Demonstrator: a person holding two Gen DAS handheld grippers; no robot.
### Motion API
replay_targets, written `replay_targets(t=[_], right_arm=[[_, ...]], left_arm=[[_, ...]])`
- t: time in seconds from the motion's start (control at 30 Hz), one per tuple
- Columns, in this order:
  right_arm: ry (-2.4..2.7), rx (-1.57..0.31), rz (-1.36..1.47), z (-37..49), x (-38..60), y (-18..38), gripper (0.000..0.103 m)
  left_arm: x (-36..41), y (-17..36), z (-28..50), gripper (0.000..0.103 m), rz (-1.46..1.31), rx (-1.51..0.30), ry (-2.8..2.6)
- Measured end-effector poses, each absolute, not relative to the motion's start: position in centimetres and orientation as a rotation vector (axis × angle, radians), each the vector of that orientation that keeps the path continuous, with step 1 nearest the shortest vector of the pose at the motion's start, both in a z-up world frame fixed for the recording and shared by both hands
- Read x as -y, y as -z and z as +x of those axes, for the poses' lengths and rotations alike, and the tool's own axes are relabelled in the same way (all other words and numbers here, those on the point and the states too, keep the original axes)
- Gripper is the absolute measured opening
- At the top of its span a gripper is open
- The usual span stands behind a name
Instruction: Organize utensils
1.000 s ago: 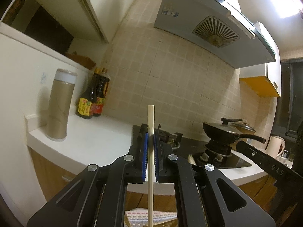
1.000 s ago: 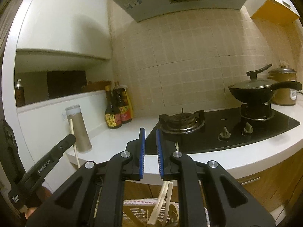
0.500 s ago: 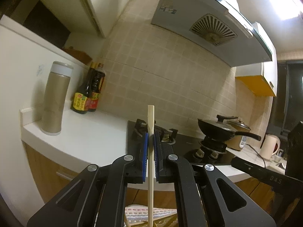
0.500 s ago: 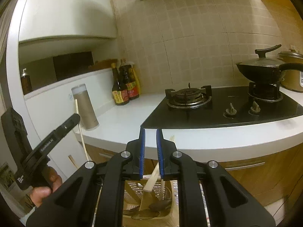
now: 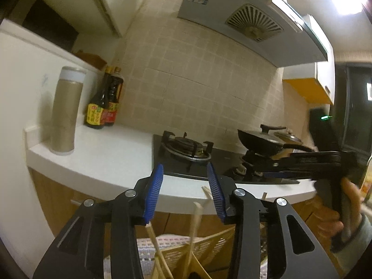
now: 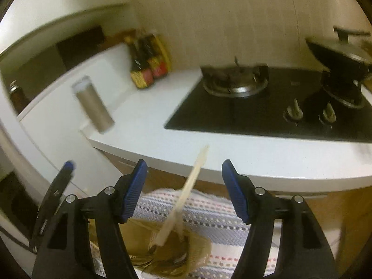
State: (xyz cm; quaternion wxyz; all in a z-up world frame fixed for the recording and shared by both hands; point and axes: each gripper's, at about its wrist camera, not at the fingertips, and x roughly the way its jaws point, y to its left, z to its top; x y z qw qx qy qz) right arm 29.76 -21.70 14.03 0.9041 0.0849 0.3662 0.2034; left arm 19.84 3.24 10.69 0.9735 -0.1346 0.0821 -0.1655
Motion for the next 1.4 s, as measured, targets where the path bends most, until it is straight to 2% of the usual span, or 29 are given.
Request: replay_targets(t=[0.03, 0.23, 0.37, 0.6, 0.67, 0.77, 0.83, 0.87, 1.1, 1.4], right_arm=[[-0.425, -0.806, 0.183, 30.8, 21.8, -13.8, 0.063], [-0.507, -1.053, 0.244, 35.6, 21.6, -10.4, 0.063], [-0.540, -1.149, 0.245, 37.6, 20.5, -8.3, 0.056], [-0.573, -1.237, 0.249, 39.2, 19.0, -6.2, 0.036], [-0.583, -1.265, 0.262, 39.5, 18.7, -5.4, 0.034], [-0.605, -1.287, 0.288, 39.9, 18.6, -4.7, 0.017], [-0.629, -1.293, 0.312, 39.9, 18.7, -4.6, 0.013], [-0.635, -1.287, 0.313, 39.8, 18.7, -4.6, 0.008], [-0.711, -1.135, 0.323, 37.5, 18.8, -8.2, 0.003], [-0.689, -0.721, 0.160, 30.2, 17.7, -14.5, 0.003]], left_arm=[[-3.5, -10.7, 19.7, 0.045, -0.287, -0.169, 0.342], [-3.6, -11.4, 19.0, 0.046, -0.256, -0.176, 0.345], [-3.1, -11.3, 18.8, 0.047, -0.222, -0.177, 0.347], [-2.5, -11.0, 18.9, 0.047, -0.185, -0.180, 0.334], [-2.7, -10.9, 19.0, 0.047, -0.194, -0.184, 0.333], [-2.9, -10.7, 19.4, 0.047, -0.212, -0.198, 0.336], [-3.1, -10.5, 19.5, 0.047, -0.226, -0.207, 0.337], [-3.2, -10.5, 19.6, 0.047, -0.230, -0.210, 0.339], [-3.0, -10.2, 19.6, 0.047, -0.231, -0.220, 0.342], [-2.9, -10.4, 19.5, 0.047, -0.230, -0.212, 0.339]])
